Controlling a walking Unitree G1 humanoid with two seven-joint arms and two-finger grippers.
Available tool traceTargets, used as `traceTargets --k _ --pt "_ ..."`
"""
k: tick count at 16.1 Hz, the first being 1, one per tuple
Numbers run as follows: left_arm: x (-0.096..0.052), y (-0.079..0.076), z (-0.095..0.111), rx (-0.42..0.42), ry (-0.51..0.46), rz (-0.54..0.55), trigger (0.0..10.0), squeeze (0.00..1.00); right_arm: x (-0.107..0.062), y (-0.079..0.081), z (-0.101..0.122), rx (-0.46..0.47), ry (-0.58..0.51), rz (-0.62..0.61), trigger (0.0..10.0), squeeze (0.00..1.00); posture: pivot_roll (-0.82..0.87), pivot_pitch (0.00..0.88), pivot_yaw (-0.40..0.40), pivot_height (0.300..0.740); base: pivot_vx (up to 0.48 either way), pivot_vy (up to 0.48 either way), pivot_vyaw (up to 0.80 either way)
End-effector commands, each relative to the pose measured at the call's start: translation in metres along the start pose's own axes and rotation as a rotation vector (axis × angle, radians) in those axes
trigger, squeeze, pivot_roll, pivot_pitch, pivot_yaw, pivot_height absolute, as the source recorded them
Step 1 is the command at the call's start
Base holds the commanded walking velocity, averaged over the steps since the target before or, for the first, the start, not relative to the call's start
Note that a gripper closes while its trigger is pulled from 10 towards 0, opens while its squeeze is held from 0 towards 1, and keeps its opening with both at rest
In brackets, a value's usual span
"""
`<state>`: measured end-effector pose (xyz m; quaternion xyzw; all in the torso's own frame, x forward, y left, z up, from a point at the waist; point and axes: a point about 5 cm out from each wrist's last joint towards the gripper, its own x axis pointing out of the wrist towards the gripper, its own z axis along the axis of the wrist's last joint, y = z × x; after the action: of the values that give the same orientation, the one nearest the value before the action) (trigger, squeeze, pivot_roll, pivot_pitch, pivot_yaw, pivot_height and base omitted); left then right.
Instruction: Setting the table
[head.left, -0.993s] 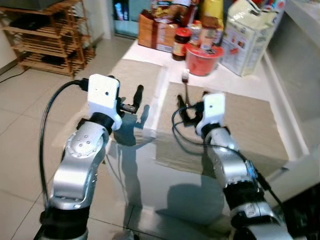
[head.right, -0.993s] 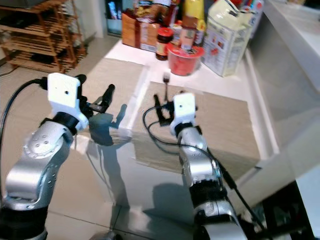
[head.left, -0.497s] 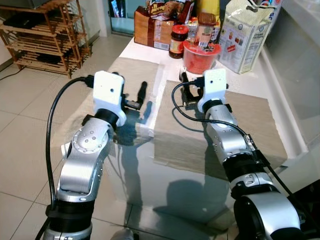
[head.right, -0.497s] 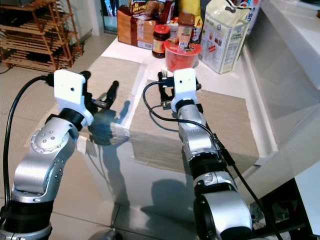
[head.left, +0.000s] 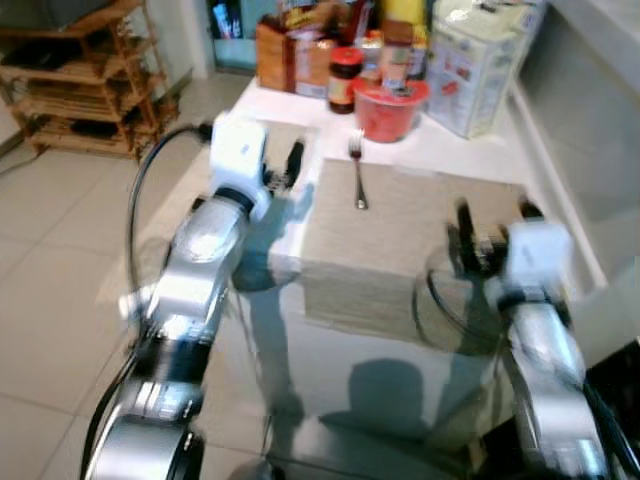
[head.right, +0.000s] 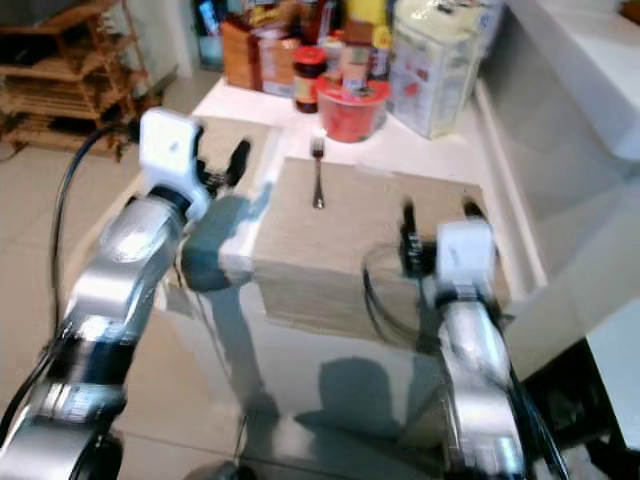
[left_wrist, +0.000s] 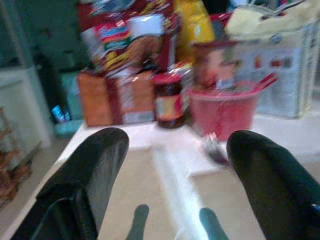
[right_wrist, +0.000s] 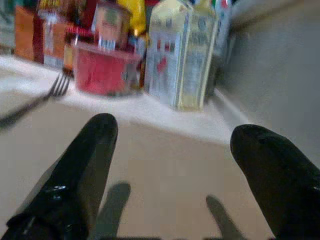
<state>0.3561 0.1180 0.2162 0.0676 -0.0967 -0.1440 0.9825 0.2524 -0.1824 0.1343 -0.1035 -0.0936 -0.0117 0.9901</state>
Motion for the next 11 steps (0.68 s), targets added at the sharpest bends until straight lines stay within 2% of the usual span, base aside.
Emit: traceTargets --k 1,3,6,9,10,11 --pt "0.004 -0.003 -0.005 -0.001 0.016 -0.013 0.0 0.00 -0.002 0.006 0.011 0.010 -0.035 0.043 10.0 0.00 0.01 0.000 0.023 0.740 0.000 0.000 0.00" --pt "0.018 -0.013 -0.007 -0.005 0.012 -0.045 0.0 0.00 -0.031 0.010 0.009 -0.010 0.012 0.113 10.0 0.00 -0.02 0.000 0.023 0.740 0.000 0.000 0.00" --pt "0.026 -0.018 -0.010 -0.002 0.027 -0.083 0.0 0.00 -0.036 0.008 0.009 -0.004 0.041 0.101 10.0 0.00 -0.03 0.000 0.030 0.740 0.000 0.000 0.00" --pt "0.039 -0.037 -0.010 -0.003 0.058 -0.144 0.0 0.00 -0.039 0.018 0.013 0.013 0.043 0.126 10.0 0.00 -0.03 0.000 0.039 0.740 0.000 0.000 0.00" --pt "0.044 -0.041 -0.010 -0.005 0.072 -0.138 10.0 0.00 -0.040 0.021 0.014 0.017 0.043 0.135 10.0 0.00 -0.03 0.000 0.043 0.740 0.000 0.000 0.00" --pt "0.050 -0.047 -0.008 -0.013 0.082 -0.126 10.0 0.00 -0.042 0.024 0.015 0.026 0.048 0.137 10.0 0.00 -0.03 0.000 0.046 0.740 0.000 0.000 0.00"
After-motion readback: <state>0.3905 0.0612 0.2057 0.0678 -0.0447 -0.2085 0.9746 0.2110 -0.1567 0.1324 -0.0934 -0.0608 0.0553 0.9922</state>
